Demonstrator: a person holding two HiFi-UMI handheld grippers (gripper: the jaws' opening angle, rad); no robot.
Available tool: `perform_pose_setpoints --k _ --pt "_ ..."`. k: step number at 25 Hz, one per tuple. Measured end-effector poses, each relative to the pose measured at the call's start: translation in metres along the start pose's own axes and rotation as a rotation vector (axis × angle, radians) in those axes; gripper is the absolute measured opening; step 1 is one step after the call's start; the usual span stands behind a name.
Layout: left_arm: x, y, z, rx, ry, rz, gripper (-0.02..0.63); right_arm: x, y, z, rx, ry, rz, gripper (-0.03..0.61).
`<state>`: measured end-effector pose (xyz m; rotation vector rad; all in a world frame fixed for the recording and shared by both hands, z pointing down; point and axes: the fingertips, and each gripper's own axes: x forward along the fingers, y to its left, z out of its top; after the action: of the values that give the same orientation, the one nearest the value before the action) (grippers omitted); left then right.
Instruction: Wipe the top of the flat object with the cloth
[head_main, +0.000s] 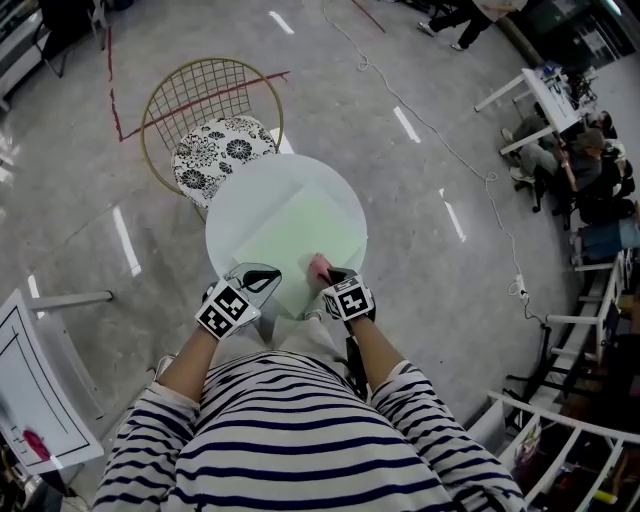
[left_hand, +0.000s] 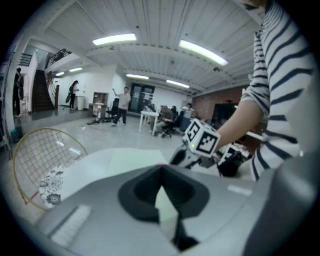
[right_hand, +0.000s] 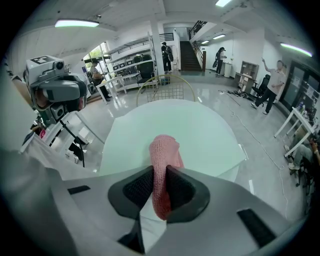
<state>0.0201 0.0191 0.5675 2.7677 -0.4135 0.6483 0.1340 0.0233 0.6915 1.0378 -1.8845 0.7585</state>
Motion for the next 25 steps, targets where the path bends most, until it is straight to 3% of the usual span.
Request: perform_pose_setpoints --k 25 --pt "-0.011 -0.002 -0.003 0.015 -0.014 -0.001 0.006 0.000 0.065 -0.018 -0.051 0.041 0.144 0.051"
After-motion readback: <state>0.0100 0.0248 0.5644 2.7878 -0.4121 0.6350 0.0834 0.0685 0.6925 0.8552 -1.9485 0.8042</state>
